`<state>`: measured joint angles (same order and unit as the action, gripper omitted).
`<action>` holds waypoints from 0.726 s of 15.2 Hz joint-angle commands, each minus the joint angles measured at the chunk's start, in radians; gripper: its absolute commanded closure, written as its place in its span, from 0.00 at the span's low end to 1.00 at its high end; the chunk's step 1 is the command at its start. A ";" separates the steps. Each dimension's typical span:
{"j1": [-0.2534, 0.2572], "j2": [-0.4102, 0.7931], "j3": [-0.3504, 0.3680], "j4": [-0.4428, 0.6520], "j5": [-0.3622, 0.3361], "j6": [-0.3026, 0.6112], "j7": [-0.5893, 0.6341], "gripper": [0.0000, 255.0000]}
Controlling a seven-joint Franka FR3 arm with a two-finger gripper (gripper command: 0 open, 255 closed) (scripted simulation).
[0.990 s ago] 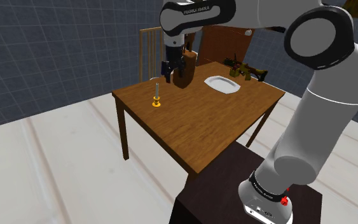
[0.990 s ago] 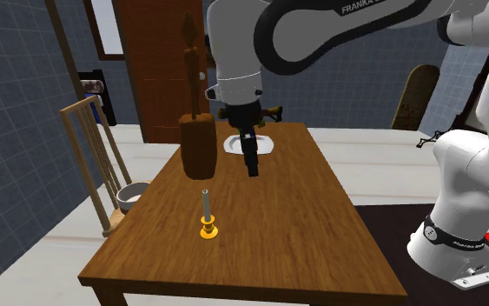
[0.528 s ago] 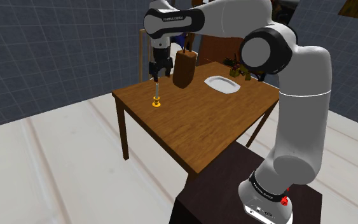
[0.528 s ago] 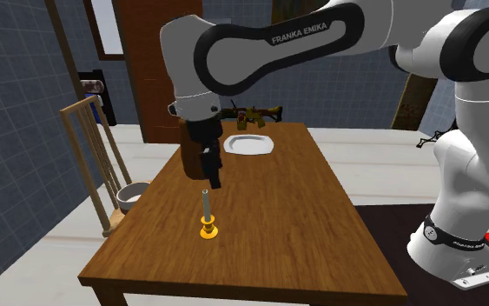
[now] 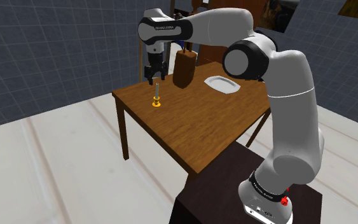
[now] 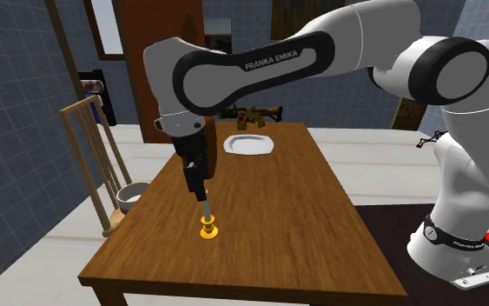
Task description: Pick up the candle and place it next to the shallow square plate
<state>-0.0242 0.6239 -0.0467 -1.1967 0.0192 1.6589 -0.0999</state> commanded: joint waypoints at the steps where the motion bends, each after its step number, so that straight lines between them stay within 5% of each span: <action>1: 0.000 -0.007 0.000 -0.036 0.000 0.029 -0.001 0.00; 10: 0.000 -0.010 0.000 -0.061 0.000 0.052 -0.001 0.00; 11: 0.000 -0.010 0.000 -0.061 0.000 0.052 -0.001 1.00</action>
<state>-0.0242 0.6140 -0.0469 -1.2581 0.0192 1.7109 -0.1014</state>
